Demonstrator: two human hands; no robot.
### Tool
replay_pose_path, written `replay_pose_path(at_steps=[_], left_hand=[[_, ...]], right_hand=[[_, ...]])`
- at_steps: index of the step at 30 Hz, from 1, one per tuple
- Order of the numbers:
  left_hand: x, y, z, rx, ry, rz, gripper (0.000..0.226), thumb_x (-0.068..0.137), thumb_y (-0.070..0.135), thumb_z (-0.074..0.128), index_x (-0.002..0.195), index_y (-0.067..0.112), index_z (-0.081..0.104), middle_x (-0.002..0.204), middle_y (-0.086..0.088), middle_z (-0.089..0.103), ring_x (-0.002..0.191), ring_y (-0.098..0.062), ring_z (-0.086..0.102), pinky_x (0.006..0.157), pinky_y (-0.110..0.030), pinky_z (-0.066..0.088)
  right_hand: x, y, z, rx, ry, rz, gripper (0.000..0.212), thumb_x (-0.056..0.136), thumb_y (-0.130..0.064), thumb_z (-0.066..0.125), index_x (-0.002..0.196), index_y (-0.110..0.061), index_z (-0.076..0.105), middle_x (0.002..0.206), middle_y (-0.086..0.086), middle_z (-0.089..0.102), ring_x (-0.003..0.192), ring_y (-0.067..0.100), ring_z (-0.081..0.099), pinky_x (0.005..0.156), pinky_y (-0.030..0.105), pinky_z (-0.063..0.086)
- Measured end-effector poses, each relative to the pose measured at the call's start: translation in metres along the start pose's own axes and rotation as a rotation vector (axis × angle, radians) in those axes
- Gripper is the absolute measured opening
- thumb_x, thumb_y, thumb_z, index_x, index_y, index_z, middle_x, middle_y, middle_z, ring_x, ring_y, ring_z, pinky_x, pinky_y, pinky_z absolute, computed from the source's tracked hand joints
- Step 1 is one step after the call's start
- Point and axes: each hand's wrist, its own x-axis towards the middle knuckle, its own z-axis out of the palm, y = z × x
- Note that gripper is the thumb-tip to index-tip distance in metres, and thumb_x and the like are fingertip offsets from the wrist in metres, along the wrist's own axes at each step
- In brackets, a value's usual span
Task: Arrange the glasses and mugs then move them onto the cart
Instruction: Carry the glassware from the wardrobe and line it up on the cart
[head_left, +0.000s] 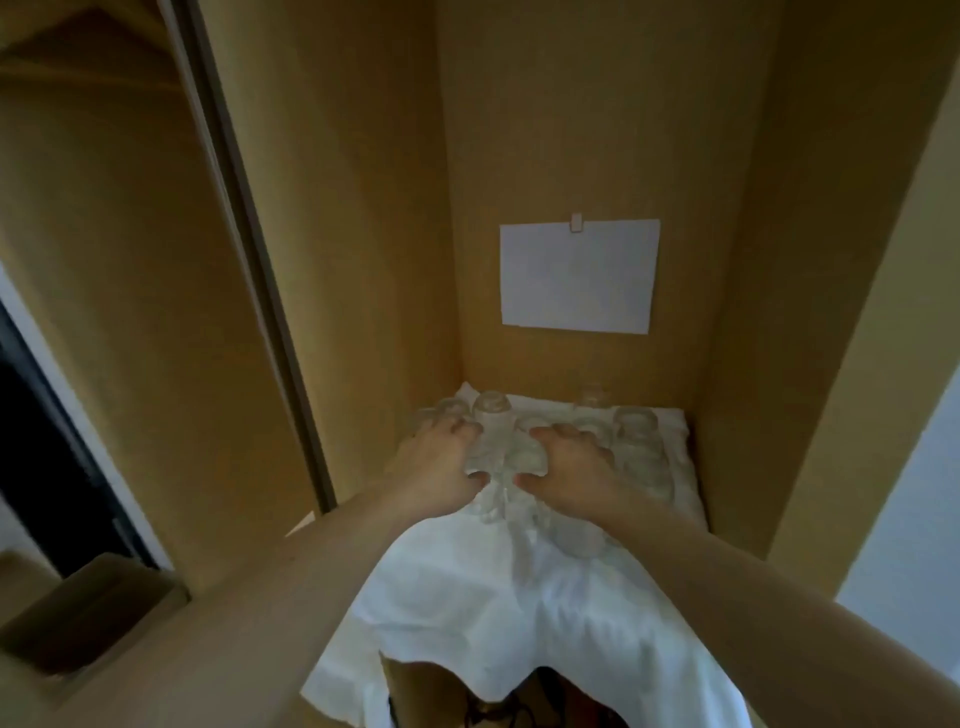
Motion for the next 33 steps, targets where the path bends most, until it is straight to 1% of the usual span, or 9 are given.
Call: replay_pose_path(at_steps=[1, 5, 10, 15, 20, 24, 27, 30, 33], left_hand=[[0.011, 0.004, 0.001, 0.015, -0.01, 0.02, 0.077, 0.078, 0.066, 0.046, 0.142, 0.025, 0.05, 0.153, -0.001, 0.044, 0.143, -0.028, 0.037, 0.109, -0.046, 0.041], [0.055, 0.015, 0.002, 0.016, -0.039, 0.06, 0.069, 0.089, 0.053, 0.062, 0.149, 0.023, 0.044, 0.156, -0.001, 0.041, 0.138, -0.03, 0.043, 0.106, -0.042, 0.044], [0.119, 0.017, 0.022, -0.042, -0.09, 0.125, 0.07, 0.094, 0.049, 0.062, 0.153, 0.02, 0.038, 0.155, -0.006, 0.041, 0.14, -0.029, 0.039, 0.11, -0.039, 0.038], [0.189, 0.019, 0.047, -0.094, -0.128, 0.226, 0.07, 0.092, 0.05, 0.063, 0.151, 0.022, 0.04, 0.151, -0.004, 0.044, 0.138, -0.028, 0.041, 0.108, -0.044, 0.043], [0.258, 0.028, 0.065, -0.183, -0.16, 0.331, 0.07, 0.09, 0.048, 0.067, 0.15, 0.019, 0.044, 0.148, -0.007, 0.048, 0.136, -0.031, 0.044, 0.11, -0.044, 0.042], [0.298, 0.036, 0.09, -0.236, -0.198, 0.407, 0.067, 0.086, 0.048, 0.069, 0.145, 0.02, 0.05, 0.137, -0.007, 0.054, 0.126, -0.031, 0.051, 0.101, -0.045, 0.048], [0.318, 0.041, 0.111, -0.248, -0.235, 0.449, 0.07, 0.088, 0.047, 0.069, 0.148, 0.021, 0.046, 0.141, -0.008, 0.051, 0.127, -0.031, 0.05, 0.103, -0.046, 0.047], [0.334, 0.045, 0.128, -0.273, -0.269, 0.479, 0.073, 0.087, 0.046, 0.07, 0.15, 0.021, 0.044, 0.145, -0.008, 0.049, 0.129, -0.032, 0.049, 0.105, -0.046, 0.046], [0.344, 0.049, 0.137, -0.286, -0.301, 0.513, 0.075, 0.085, 0.044, 0.073, 0.151, 0.022, 0.043, 0.146, -0.009, 0.048, 0.13, -0.032, 0.05, 0.105, -0.044, 0.046]], right_hand=[[0.008, 0.007, -0.001, -0.01, -0.004, 0.018, 0.074, 0.082, -0.064, 0.06, 0.146, -0.032, 0.043, 0.145, 0.002, 0.049, 0.133, 0.031, 0.046, 0.106, 0.047, 0.043], [0.037, 0.028, -0.003, -0.027, -0.005, 0.088, 0.075, 0.083, -0.065, 0.06, 0.147, -0.03, 0.043, 0.149, 0.003, 0.046, 0.136, 0.03, 0.043, 0.11, 0.046, 0.039], [0.078, 0.044, -0.003, -0.01, 0.037, 0.205, 0.07, 0.088, -0.06, 0.06, 0.148, -0.027, 0.042, 0.149, 0.004, 0.043, 0.137, 0.03, 0.04, 0.112, 0.048, 0.035], [0.117, 0.069, -0.007, -0.019, 0.12, 0.327, 0.066, 0.089, -0.058, 0.061, 0.146, -0.028, 0.045, 0.146, 0.004, 0.047, 0.135, 0.03, 0.043, 0.112, 0.047, 0.034], [0.155, 0.107, -0.018, -0.004, 0.121, 0.461, 0.056, 0.087, -0.057, 0.062, 0.132, -0.025, 0.055, 0.132, 0.006, 0.056, 0.123, 0.03, 0.052, 0.103, 0.045, 0.044], [0.184, 0.136, -0.011, 0.026, 0.109, 0.572, 0.055, 0.075, -0.059, 0.062, 0.119, -0.025, 0.059, 0.121, 0.006, 0.062, 0.112, 0.032, 0.059, 0.091, 0.044, 0.053], [0.198, 0.145, -0.009, 0.017, 0.051, 0.624, 0.052, 0.074, -0.045, 0.063, 0.123, -0.025, 0.059, 0.121, 0.006, 0.063, 0.112, 0.03, 0.059, 0.09, 0.041, 0.055], [0.208, 0.148, -0.014, -0.002, -0.056, 0.65, 0.051, 0.084, -0.03, 0.064, 0.134, -0.021, 0.056, 0.131, 0.006, 0.059, 0.115, 0.025, 0.059, 0.094, 0.035, 0.054], [0.219, 0.154, -0.013, 0.013, -0.184, 0.699, 0.053, 0.09, -0.026, 0.062, 0.141, -0.017, 0.05, 0.13, 0.006, 0.059, 0.111, 0.022, 0.062, 0.087, 0.036, 0.059]])
